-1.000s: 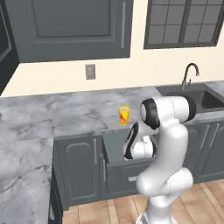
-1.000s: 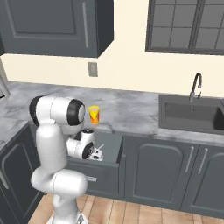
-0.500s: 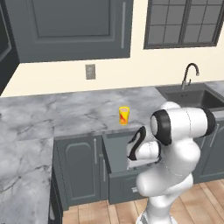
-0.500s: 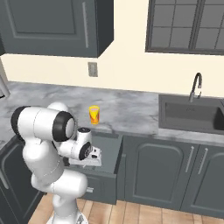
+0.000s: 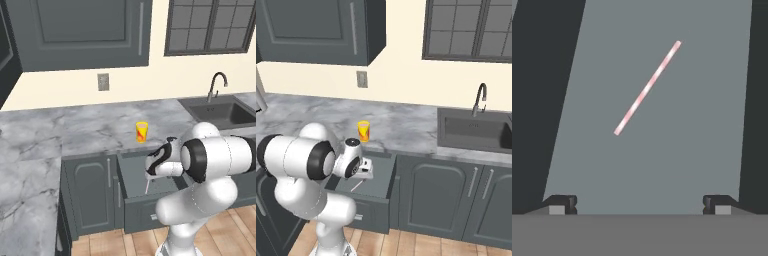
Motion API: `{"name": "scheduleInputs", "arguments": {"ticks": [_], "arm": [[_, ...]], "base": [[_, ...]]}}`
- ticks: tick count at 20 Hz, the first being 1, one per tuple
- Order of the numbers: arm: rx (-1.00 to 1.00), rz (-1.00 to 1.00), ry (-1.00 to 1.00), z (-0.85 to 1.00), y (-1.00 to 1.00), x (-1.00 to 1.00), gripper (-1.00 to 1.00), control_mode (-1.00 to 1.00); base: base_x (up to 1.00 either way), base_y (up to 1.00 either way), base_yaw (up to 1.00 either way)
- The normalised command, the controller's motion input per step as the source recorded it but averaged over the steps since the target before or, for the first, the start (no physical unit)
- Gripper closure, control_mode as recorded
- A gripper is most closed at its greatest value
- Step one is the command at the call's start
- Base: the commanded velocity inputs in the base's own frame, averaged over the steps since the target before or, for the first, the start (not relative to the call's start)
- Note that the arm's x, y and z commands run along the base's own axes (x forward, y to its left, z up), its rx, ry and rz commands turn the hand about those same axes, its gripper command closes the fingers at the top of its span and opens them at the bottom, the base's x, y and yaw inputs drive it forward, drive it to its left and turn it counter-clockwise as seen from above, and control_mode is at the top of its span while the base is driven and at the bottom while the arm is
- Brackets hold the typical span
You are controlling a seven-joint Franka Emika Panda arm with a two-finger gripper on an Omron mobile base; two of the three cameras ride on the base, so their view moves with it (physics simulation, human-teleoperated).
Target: Pick up the straw from the left drawer and put it inside the smoothie cup.
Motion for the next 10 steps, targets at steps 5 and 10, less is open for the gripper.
{"name": "scheduleInputs", "arguments": {"ticks": [5, 10], "arm": [[0.00, 0.00, -0.03, -0.03, 0.04, 0.39, -1.00, -1.00], [0.00, -0.01, 0.00, -0.12, 0.06, 0.40, -1.00, -1.00]], "base": [[0.00, 0.00, 0.00], [0.00, 0.00, 0.00]]}}
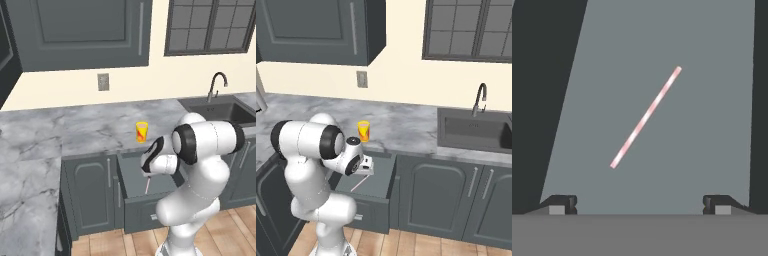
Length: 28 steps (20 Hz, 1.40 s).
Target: Pick up the straw from the left drawer and put it inside the smoothie cup.
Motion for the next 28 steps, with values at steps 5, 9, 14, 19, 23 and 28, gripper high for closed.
{"name": "scheduleInputs", "arguments": {"ticks": [5, 9, 14, 19, 23, 28], "arm": [[0.00, -0.03, 0.00, -0.15, 0.01, 0.28, -1.00, -1.00], [0.00, -0.05, 0.00, -0.25, 0.00, 0.16, -1.00, -1.00], [0.00, -0.06, 0.00, -0.30, 0.00, 0.15, -1.00, -1.00], [0.00, -0.04, 0.00, -0.28, 0.00, 0.21, -1.00, -1.00], [0.00, -0.03, 0.00, -0.26, -0.04, 0.21, -1.00, -1.00], [0.00, -0.01, 0.02, -0.19, -0.17, 0.19, -1.00, -1.00]], "base": [[0.00, 0.00, 0.00], [0.00, 0.00, 0.00], [0.00, 0.00, 0.00], [0.00, 0.00, 0.00], [0.00, 0.00, 0.00], [0.00, 0.00, 0.00]]}}
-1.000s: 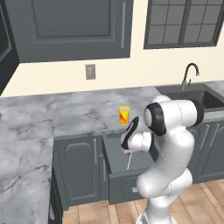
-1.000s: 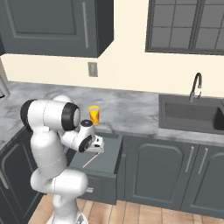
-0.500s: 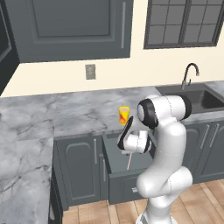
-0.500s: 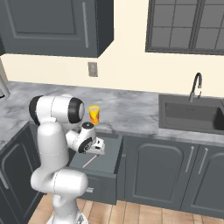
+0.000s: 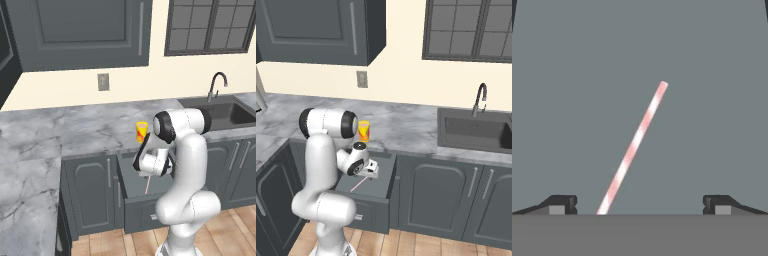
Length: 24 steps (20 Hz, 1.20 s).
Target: Pick up the straw from the left drawer and put it inside the smoothie cup.
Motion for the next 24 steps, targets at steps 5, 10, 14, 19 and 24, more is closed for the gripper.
{"name": "scheduleInputs", "arguments": {"ticks": [5, 10, 14, 19, 24], "arm": [[0.00, 0.00, 0.03, -0.13, -0.20, 0.18, -1.00, -1.00], [0.00, 0.00, 0.01, -0.08, -0.02, 0.23, -1.00, -1.00], [0.00, 0.00, 0.00, -0.01, 0.00, 0.29, -1.00, -1.00], [0.00, 0.00, 0.00, -0.06, 0.00, 0.32, -1.00, -1.00], [0.00, 0.00, 0.00, -0.14, 0.00, 0.21, -1.00, -1.00]], "base": [[0.00, 0.00, 0.00], [0.00, 0.00, 0.00], [0.00, 0.00, 0.00], [0.00, 0.00, 0.00], [0.00, 0.00, 0.00]]}}
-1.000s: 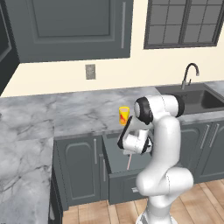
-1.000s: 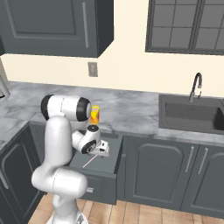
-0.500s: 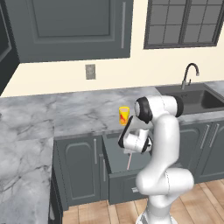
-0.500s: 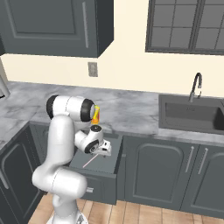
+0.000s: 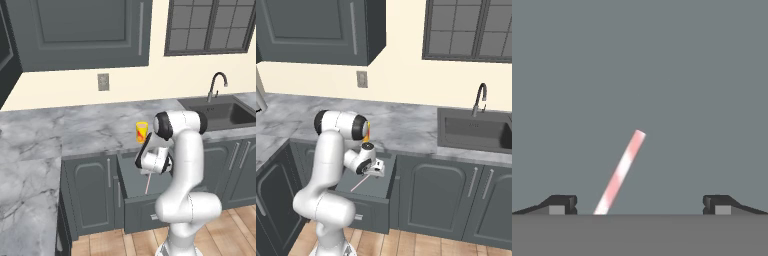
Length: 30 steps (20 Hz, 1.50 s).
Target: Pick up the straw from the left drawer and put it inside the smoothie cup.
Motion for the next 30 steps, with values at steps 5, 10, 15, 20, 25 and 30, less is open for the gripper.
{"name": "scheduleInputs", "arguments": {"ticks": [5, 10, 15, 20, 25, 30], "arm": [[0.00, 0.00, 0.01, -0.20, 0.00, 0.12, -1.00, -1.00], [0.00, 0.00, 0.02, -0.20, 0.01, 0.15, -1.00, -1.00], [0.00, 0.00, 0.02, -0.18, 0.04, 0.20, -1.00, -1.00], [0.00, 0.00, 0.03, -0.22, 0.08, 0.08, -1.00, -1.00], [-0.03, 0.00, 0.03, -0.34, 0.21, -0.14, -1.00, -1.00], [-0.08, 0.00, 0.05, -0.29, 0.47, -0.15, -1.00, -1.00]], "base": [[0.00, 0.00, 0.00], [0.00, 0.00, 0.00], [0.00, 0.00, 0.00], [0.00, 0.00, 0.00], [0.00, 0.00, 0.00], [0.00, 0.00, 0.00]]}}
